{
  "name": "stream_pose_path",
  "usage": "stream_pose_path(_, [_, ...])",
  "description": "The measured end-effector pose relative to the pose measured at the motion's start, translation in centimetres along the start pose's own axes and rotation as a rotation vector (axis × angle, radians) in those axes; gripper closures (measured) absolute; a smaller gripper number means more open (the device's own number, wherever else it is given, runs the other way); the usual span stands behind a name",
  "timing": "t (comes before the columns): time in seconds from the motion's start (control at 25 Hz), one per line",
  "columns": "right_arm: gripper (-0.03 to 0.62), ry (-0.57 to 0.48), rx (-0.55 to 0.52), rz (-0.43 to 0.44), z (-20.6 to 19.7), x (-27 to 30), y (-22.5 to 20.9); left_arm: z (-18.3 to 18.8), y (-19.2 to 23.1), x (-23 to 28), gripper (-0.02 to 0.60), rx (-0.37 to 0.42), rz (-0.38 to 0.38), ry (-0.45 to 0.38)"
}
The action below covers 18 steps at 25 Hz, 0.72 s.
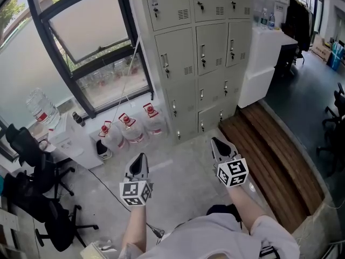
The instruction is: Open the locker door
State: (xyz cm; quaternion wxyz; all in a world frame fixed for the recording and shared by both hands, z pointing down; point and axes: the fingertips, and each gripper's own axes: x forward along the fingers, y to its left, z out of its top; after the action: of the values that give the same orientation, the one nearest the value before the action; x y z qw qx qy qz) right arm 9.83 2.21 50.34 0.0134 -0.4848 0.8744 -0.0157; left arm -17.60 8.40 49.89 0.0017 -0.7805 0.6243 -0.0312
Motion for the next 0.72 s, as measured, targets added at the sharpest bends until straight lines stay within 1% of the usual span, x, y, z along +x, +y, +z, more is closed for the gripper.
stream_pose_path(0.2, [0.580, 0.002, -0.005, -0.003, -0.3, 1.8, -1.1, -0.4, 0.6, 2.2, 0.579, 0.000, -0.001, 0.004])
stream_pose_path(0.36, [0.580, -0.001, -0.001, 0.002, -0.9, 5.0, -2.8, -1.0, 1.8, 5.3, 0.578, 0.001, 0.010, 0.012])
stream_pose_path(0.52, [0.580, 0.003, 0.012, 0.028, -1.8, 10.9, -5.1, -1.5, 3.9, 10.4, 0.580, 0.004, 0.032, 0.024])
stream_pose_path(0.72, [0.580, 0.004, 0.022, 0.088, -1.8, 20.7, -9.0, -0.7, 6.9, 19.0, 0.580, 0.003, 0.084, 0.026])
